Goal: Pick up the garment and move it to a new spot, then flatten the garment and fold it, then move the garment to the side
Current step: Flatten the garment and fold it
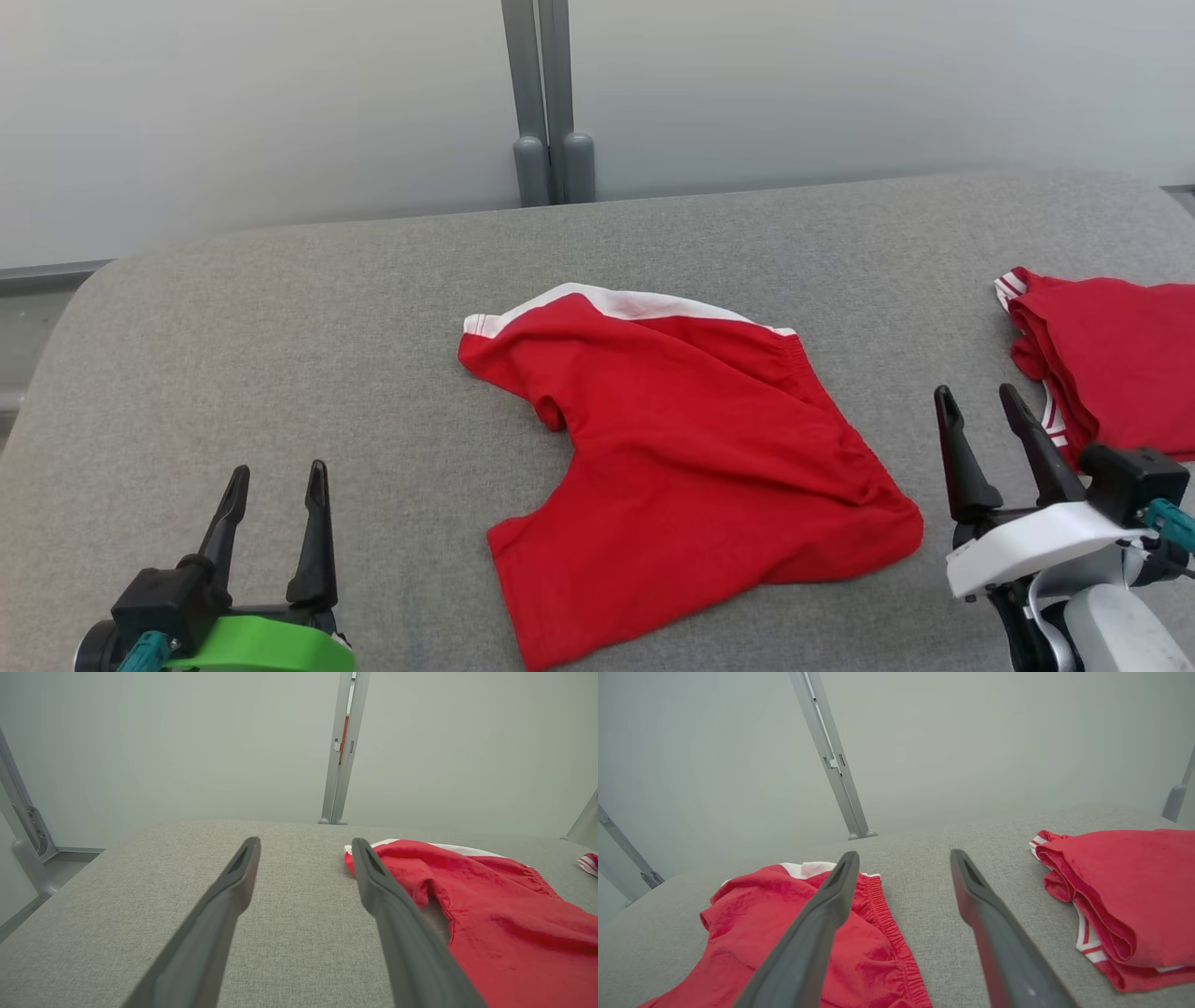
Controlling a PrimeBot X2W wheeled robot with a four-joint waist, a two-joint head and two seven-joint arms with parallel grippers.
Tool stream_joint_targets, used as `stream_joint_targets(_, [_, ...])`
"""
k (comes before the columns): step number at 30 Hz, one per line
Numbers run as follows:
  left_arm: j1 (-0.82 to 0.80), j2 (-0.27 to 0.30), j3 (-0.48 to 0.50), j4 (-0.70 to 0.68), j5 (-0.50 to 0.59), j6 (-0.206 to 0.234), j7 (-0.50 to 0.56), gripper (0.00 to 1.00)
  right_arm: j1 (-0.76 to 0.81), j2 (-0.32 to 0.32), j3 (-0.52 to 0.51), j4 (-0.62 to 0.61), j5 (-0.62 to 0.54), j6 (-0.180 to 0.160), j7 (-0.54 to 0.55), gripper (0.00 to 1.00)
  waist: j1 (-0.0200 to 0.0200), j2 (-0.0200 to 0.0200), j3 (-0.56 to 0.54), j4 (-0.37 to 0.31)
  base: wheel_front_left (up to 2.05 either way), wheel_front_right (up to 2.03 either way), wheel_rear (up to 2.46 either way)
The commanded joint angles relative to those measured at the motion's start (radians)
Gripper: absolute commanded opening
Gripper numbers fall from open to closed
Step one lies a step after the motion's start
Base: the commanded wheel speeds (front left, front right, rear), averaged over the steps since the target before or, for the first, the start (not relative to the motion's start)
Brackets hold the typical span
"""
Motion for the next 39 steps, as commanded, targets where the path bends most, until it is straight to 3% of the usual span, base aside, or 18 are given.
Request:
stream_joint_targets(1, [0.008, 0.006, 0.0, -0.001, 0.007, 0.004, -0.004, 1.0, 0.013, 0.015, -0.007, 0.002, -0.021, 0.001, -0.008, 1.0, 0.0, 0.0, 0.002, -0.002, 0.0, 0.0, 0.0])
stream_joint_targets(12, [-0.013, 0.003, -0.027, -0.006, 0.01, 0.001, 0.011, 1.0, 0.015, 0.046, -0.031, -0.023, -0.079, 0.001, -0.008, 1.0, 0.0, 0.0, 0.005, -0.007, 0.0, 0.0, 0.0])
stream_joint_targets(16, [-0.04, 0.006, -0.085, 0.003, 0.007, -0.048, 0.075, 1.0, 0.009, 0.037, -0.031, -0.025, -0.084, 0.001, -0.008, 1.0, 0.0, 0.0, 0.014, -0.011, 0.0, 0.0, 0.0])
stream_joint_targets(20, [-0.08, 0.012, -0.185, 0.058, -0.013, -0.113, 0.214, 1.0, -0.014, 0.024, -0.021, -0.025, -0.085, 0.001, -0.008, 1.0, 0.0, 0.0, 0.032, -0.032, 0.0, 0.0, 0.0])
stream_joint_targets(24, [-0.134, 0.022, -0.264, 0.134, -0.048, -0.142, 0.324, 1.0, -0.036, 0.014, -0.016, -0.027, -0.085, 0.001, -0.008, 1.0, 0.0, 0.0, 0.051, -0.063, 0.0, 0.0, 0.0])
stream_joint_targets(32, [-0.258, 0.04, -0.37, 0.27, -0.02, -0.151, 0.391, 1.0, -0.067, 0.022, -0.012, -0.027, -0.082, 0.001, -0.008, 1.0, 0.0, 0.0, 0.1, -0.134, 0.0, 0.0, 0.0])
stream_joint_targets(39, [-0.326, 0.032, -0.391, 0.387, -0.019, -0.147, 0.45, 1.0, -0.078, 0.029, -0.013, -0.025, -0.079, 0.001, -0.008, 1.0, 0.0, 0.0, 0.134, -0.186, 0.0, 0.0, 0.0])
